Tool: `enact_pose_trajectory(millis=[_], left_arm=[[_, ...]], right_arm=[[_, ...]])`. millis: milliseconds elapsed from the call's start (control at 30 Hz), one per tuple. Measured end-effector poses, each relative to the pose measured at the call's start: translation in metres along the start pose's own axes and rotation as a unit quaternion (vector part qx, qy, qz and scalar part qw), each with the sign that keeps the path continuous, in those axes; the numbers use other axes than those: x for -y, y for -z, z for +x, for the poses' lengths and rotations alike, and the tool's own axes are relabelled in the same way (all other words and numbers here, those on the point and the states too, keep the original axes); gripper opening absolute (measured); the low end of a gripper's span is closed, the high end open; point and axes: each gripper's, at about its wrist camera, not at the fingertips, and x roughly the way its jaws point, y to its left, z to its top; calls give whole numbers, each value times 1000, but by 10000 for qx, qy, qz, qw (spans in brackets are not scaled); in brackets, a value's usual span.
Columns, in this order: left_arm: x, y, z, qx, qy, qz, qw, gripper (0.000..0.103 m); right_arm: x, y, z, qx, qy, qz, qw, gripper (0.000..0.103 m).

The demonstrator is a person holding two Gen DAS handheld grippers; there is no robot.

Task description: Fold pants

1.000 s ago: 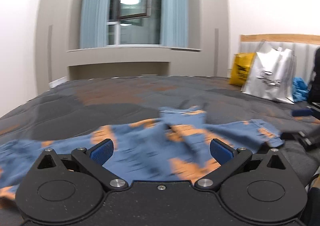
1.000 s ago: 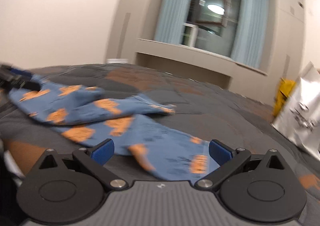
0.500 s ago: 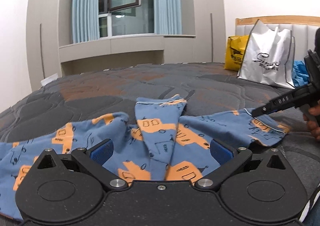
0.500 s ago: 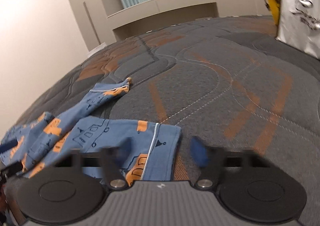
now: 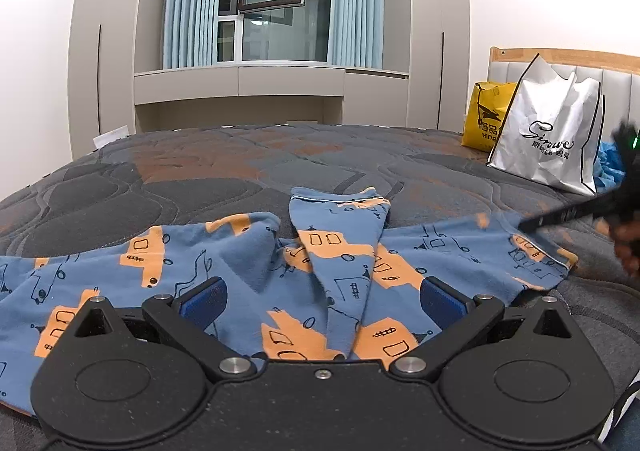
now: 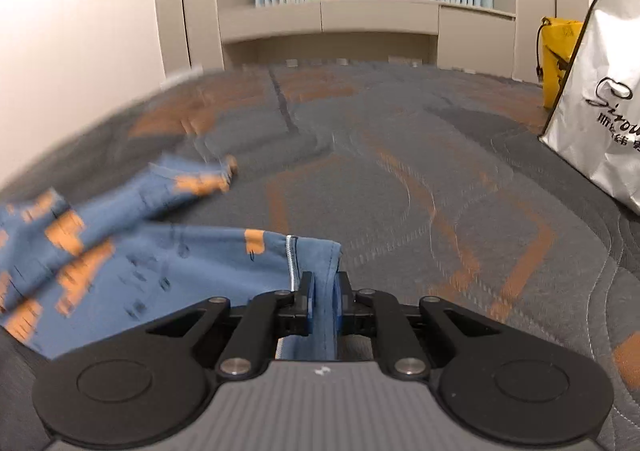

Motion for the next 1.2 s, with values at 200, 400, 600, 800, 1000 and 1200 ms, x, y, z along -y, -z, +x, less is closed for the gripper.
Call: enact_pose_trajectory(millis=[200,400,600,800,1000,1200], left_arm=[[-10,-2,-4,2,-24,-31,10000,102],[-15,-2,-2,-38,75,-48,10000,102],[-20,-4,2,52,379,-177,9991,102],[-30,-5,20,-116,783,-500,9956,90],[-42,-2,44,-585,1294,-943,9854,44],[-41,-1,54,-814,1349,-971,9827,6]], right_arm=[[-2,0,-2,196,185,-25,9996,78],[-33,-45,7,389,-268,-260,9985,103],[-104,-103,69,28,-1088,-662,9919,103],[-180,-136,132,-333,-1356,-1017,9850,89],[-217,-144,187,-815,-972,-1094,9859,75],[-217,-146,192,-700,-554,-980,9912,18]])
